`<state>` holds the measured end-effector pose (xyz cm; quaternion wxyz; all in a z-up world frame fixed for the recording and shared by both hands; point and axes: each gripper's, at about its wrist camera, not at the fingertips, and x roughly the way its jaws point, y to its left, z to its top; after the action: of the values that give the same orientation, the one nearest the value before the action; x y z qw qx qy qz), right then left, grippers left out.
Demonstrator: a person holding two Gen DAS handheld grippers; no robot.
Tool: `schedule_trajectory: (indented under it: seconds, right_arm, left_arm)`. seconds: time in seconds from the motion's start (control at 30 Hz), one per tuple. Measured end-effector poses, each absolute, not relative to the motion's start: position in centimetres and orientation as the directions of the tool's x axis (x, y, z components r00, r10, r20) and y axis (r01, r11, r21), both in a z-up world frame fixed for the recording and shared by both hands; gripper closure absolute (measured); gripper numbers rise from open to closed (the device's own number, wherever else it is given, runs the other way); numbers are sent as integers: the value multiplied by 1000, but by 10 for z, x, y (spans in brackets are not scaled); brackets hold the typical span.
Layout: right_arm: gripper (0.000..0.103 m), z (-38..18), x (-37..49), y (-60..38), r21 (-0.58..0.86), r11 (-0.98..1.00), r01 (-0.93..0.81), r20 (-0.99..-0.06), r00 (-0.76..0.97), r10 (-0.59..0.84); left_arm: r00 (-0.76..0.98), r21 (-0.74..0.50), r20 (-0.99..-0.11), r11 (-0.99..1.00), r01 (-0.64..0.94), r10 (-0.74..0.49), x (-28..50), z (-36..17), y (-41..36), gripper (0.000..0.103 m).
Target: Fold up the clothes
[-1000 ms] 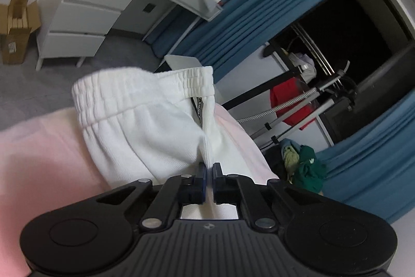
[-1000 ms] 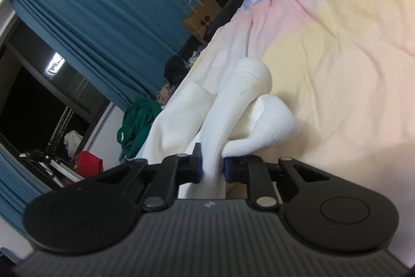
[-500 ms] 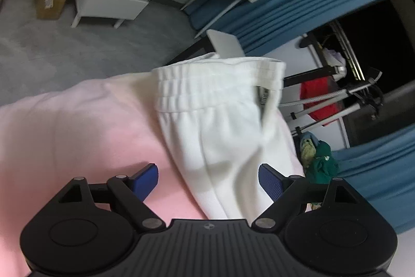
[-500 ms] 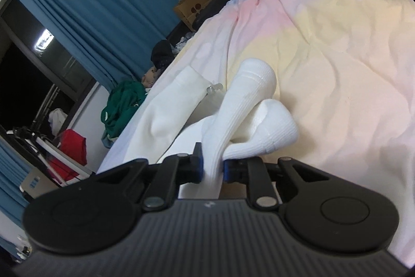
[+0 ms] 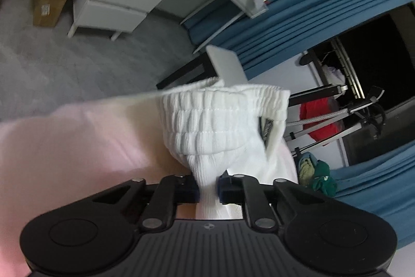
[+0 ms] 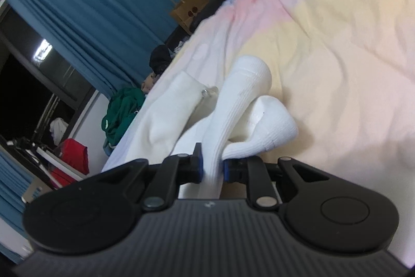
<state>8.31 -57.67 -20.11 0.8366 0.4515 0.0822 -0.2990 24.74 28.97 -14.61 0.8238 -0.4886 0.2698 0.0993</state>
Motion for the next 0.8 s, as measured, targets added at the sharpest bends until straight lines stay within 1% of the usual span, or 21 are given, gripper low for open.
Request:
schedule_trajectory:
  seconds: [0.13, 0.23, 0.27, 0.37, 0.43, 0.5, 0.57, 0.63, 0.67, 0.8]
  right_arm:
    - [86, -183, 74, -573, 709, 434, 556, -381, 820, -428]
    - [86, -174, 61, -571, 731, 408, 547, -380, 822, -423]
    - [86, -172, 56, -572, 742, 390, 546, -383, 822, -421]
    - [86, -171, 39, -573, 748, 324, 579, -444, 800, -403]
    - [86, -161, 24, -567, 755, 310, 578, -454, 802, -388]
    - [86, -148, 14, -556, 720, 387, 576, -431, 808, -401]
    - [86, -148, 1, -556, 734, 365, 573, -437, 810, -392]
    - [87, -157, -12, -561, 764, 294, 574, -463, 806, -369]
    - [87, -162, -18, -563, 762, 263, 592, -491, 793, -360]
    - [87, -185, -34, -564, 743, 183, 644, -579, 755, -307]
  left_arm:
    - [852, -772, -511, 497, -396, -116, 234, -116, 293, 94]
    - [849, -735, -515, 568, -370, -115, 224, -87, 290, 94]
    - [847, -740, -517, 561, -372, -121, 217, -80, 292, 94]
    - [841, -760, -522, 526, -382, -144, 194, -61, 302, 94]
    - [834, -781, -525, 486, -393, -169, 176, -54, 314, 94]
    - [820, -778, -545, 473, -414, -178, 158, -51, 326, 94]
    - [804, -782, -564, 435, -446, -190, 143, -58, 339, 94]
    - [789, -792, -576, 386, -473, -215, 130, -68, 353, 94]
    - [776, -786, -589, 383, -485, -225, 125, -76, 357, 94]
    - [729, -721, -654, 458, -520, -201, 119, -103, 359, 93]
